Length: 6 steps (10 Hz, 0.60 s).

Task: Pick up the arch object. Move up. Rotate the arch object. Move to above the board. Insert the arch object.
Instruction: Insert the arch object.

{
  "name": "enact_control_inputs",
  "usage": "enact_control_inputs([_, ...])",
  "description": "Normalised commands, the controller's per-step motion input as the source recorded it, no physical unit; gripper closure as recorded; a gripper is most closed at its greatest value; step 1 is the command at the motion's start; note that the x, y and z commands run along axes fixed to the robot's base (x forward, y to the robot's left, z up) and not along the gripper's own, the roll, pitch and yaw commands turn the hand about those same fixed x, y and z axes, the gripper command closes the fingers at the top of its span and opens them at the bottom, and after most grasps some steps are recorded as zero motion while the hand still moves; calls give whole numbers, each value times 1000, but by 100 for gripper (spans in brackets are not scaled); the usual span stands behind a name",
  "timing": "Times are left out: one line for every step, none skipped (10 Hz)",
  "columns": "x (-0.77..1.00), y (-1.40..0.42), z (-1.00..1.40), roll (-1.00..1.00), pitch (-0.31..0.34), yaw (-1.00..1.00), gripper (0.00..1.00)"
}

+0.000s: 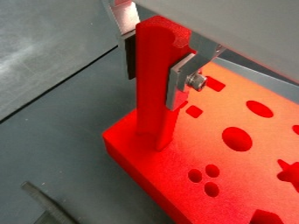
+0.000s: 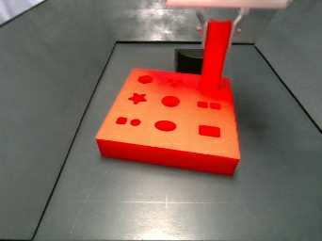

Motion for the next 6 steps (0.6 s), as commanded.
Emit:
enact_control_inputs([117,-154,-586,191,-81,60,100])
enact_control_inputs([60,-231,-537,193,-90,0,100])
enact_control_inputs([31,-203,-440,124,-97,0,100])
enact_control_inputs([34,-17,-174,0,-154,0,100])
enact_control_inputs([0,0,0,0,-57,0,100])
enact_control_inputs([0,0,0,0,0,0,100])
